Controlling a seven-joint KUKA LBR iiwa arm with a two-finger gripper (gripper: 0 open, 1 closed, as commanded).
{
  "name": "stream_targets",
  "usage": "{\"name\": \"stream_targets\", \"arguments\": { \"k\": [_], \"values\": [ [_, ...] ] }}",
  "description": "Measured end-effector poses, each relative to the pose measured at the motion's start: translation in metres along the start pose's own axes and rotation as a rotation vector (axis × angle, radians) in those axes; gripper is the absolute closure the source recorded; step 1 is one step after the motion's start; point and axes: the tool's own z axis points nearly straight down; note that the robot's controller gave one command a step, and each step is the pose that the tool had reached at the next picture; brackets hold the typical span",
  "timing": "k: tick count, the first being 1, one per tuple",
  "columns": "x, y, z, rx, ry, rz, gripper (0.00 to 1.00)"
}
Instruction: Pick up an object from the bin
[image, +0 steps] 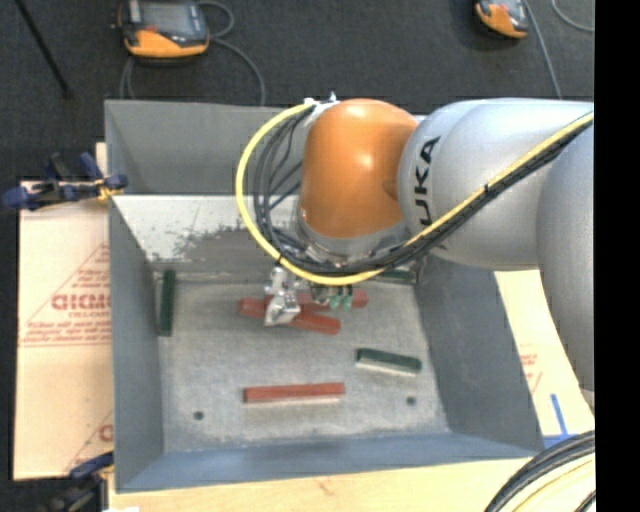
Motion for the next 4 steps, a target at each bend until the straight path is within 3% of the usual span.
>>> {"name": "stream_targets", "arguments": {
  "k": [1, 2, 3, 4],
  "values": [
    [0.000, 0.000, 0.000, 0.000, 0.000, 0.001, 1.00],
    [-0.008, -0.025, -0.050, 0.002, 0.000, -0.165, 0.00],
    [-0.016, -0.051, -0.100, 0.002, -0.001, -0.330, 0.00],
    [0.006, -0.047, -0.055, 0.001, -0.007, -0.347, 0.00]
  ]
}}
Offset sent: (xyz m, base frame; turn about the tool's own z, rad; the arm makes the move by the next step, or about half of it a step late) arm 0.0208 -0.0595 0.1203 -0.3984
